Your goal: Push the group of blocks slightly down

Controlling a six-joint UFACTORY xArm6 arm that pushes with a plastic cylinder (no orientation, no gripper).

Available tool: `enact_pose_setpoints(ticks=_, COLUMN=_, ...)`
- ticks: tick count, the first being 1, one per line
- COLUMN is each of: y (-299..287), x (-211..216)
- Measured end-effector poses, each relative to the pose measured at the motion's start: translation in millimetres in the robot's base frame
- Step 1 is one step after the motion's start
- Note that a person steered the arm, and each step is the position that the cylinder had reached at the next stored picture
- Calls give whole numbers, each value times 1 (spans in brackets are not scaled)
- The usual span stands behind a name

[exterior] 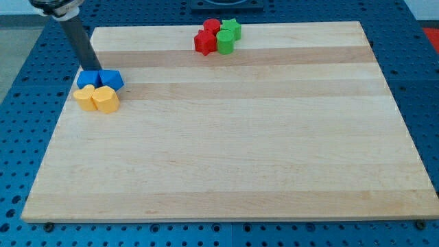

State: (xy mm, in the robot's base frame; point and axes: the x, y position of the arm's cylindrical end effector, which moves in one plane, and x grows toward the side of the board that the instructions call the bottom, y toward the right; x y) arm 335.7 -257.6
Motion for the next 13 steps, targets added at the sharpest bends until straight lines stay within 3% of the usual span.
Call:
enact_pose_setpoints(ticks=2, y=23, x=-15)
enact_pose_setpoints(ticks=5, y=273, x=-22)
enact_pose_setpoints(ticks=7, y=377, x=-125)
enact_pose_setpoints(ticks=9, y=350, x=-143)
enact_pose_setpoints(ticks=11, y=242, x=-142)
enact_pose_setpoints(ticks=13, y=239, x=-122)
